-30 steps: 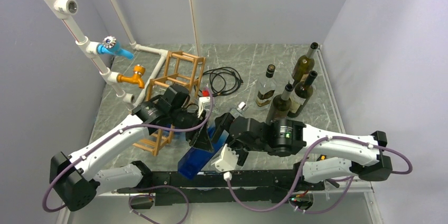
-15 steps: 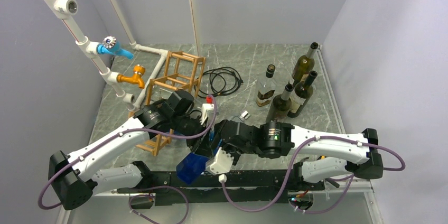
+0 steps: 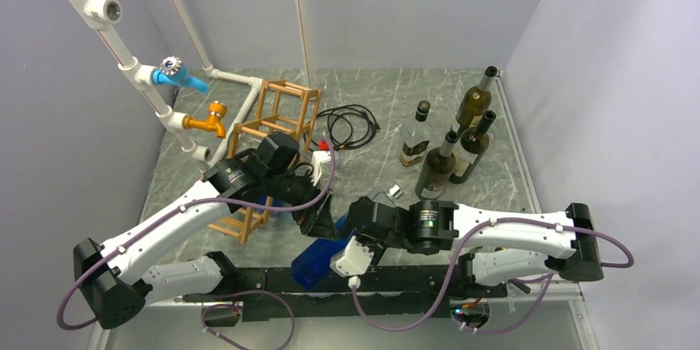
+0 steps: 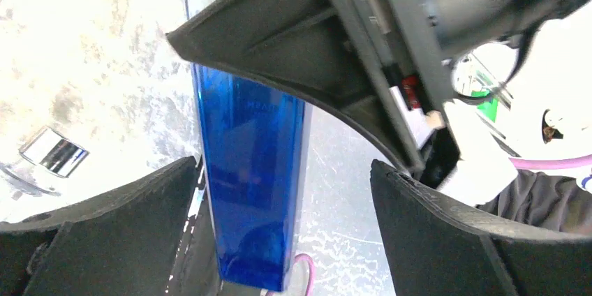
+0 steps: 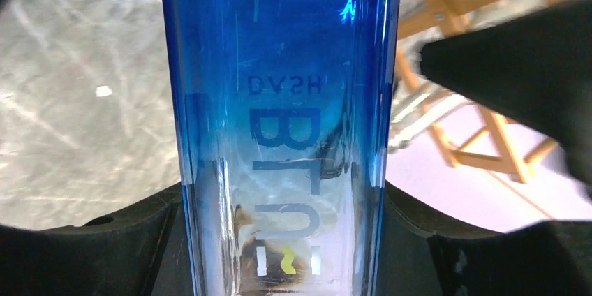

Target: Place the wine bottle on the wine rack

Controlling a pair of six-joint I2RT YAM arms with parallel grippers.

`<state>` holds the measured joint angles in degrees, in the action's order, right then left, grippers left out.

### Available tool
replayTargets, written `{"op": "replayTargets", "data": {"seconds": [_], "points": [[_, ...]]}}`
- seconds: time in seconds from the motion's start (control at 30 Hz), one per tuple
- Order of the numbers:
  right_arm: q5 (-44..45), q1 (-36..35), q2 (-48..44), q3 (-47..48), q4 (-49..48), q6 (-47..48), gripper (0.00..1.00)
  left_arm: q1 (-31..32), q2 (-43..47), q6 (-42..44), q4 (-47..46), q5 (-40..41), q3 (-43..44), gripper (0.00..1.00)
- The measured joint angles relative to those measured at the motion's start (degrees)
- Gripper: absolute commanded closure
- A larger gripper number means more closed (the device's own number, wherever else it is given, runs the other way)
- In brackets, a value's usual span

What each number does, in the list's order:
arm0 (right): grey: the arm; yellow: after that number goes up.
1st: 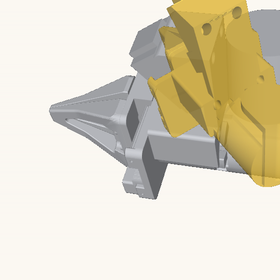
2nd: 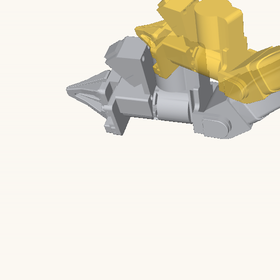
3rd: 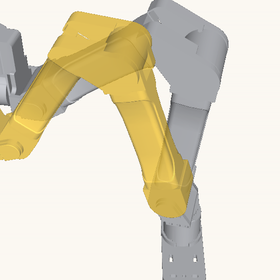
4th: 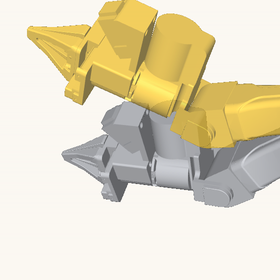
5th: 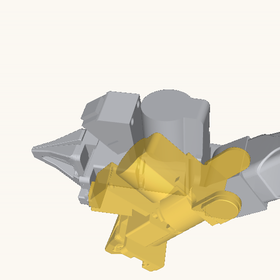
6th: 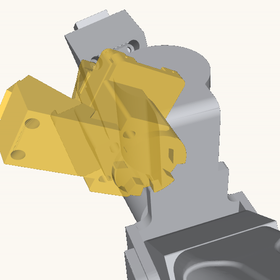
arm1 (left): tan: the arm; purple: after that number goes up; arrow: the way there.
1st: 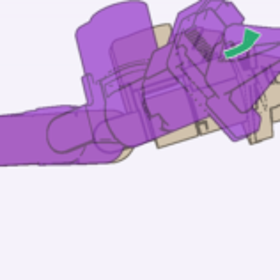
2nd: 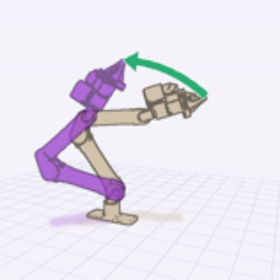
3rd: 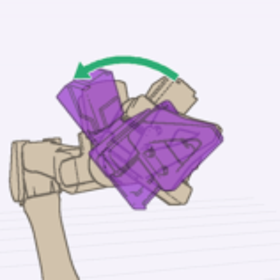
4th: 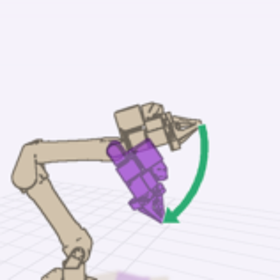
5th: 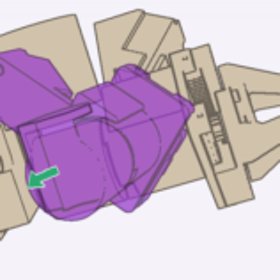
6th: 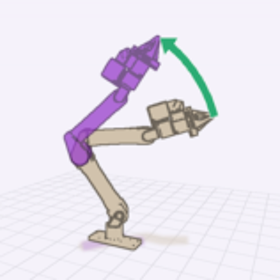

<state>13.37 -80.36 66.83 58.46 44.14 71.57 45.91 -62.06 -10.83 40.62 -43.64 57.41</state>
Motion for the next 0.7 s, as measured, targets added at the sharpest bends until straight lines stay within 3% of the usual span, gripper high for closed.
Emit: {"op": "replayTargets", "data": {"seconds": [0.27, 0.5, 0.7], "points": [[1.33, -0.37, -5.16, -6.91, 4.37, -11.21, 1.0, -0.5, 2.16, 0.04, 0.5, 8.66, 7.02, 0.0], [9.38, -0.85, -6.62, -7.37, 5.44, -28.28, 1.0, -0.61, 9.57, 1.22, 0.46, 23.61, 16.85, 0.0], [13.55, -0.85, -5.73, -7.3, 8.63, -41.29, 1.0, -0.61, 15.93, 3.74, -5.16, 37.03, 22.1, 0.01]]}}
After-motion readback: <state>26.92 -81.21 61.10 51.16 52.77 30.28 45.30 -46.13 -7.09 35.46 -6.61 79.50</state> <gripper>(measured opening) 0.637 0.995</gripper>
